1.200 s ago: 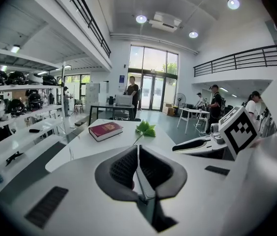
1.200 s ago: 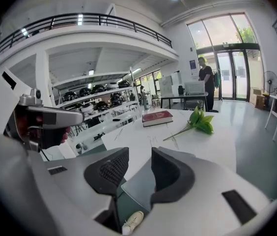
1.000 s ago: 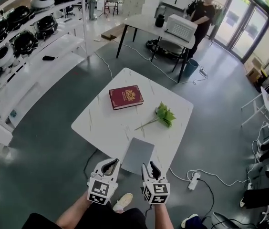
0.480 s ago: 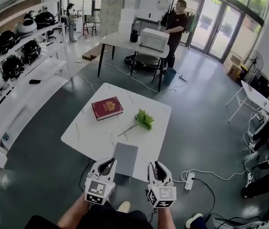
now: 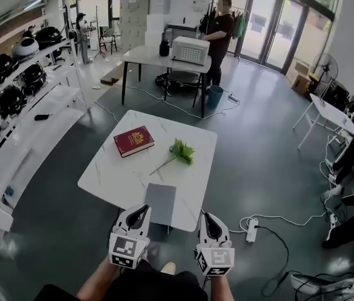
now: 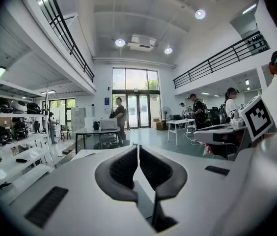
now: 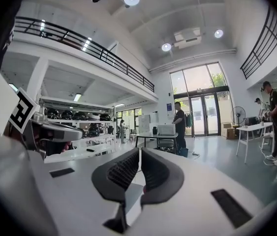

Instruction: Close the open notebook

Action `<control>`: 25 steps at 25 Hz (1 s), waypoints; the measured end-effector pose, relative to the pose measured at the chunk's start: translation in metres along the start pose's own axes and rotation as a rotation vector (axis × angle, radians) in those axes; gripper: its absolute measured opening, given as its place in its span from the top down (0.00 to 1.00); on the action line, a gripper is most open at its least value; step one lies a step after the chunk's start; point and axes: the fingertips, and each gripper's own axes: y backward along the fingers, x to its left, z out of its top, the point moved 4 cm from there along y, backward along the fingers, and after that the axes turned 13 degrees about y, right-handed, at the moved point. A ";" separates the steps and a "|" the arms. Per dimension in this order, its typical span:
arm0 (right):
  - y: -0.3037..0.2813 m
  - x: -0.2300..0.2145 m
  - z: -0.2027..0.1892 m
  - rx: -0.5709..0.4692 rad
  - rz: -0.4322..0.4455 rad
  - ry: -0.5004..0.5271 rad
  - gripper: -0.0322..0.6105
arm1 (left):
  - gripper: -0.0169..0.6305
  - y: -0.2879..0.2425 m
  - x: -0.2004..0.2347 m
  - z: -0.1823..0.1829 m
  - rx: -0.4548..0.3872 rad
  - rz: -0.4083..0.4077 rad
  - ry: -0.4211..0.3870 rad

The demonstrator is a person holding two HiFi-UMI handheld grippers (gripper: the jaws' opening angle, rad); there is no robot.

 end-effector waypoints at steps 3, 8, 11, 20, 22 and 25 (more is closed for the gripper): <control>0.006 -0.002 -0.001 -0.001 -0.008 -0.007 0.92 | 0.93 0.003 -0.004 -0.002 0.006 -0.002 0.000; 0.011 -0.004 -0.002 -0.003 -0.001 -0.002 0.93 | 0.93 0.007 -0.009 -0.009 0.010 -0.001 0.001; 0.012 -0.004 -0.003 -0.005 0.007 0.004 0.93 | 0.93 0.008 -0.012 -0.011 0.010 0.004 0.002; 0.015 -0.007 -0.002 -0.011 0.015 0.004 0.93 | 0.93 0.011 -0.018 -0.012 0.009 0.013 0.002; 0.017 -0.007 -0.003 -0.011 0.014 0.002 0.93 | 0.93 0.013 -0.020 -0.013 0.010 0.014 0.000; 0.017 -0.005 -0.004 -0.016 0.014 0.001 0.93 | 0.93 0.014 -0.019 -0.015 0.010 0.015 -0.001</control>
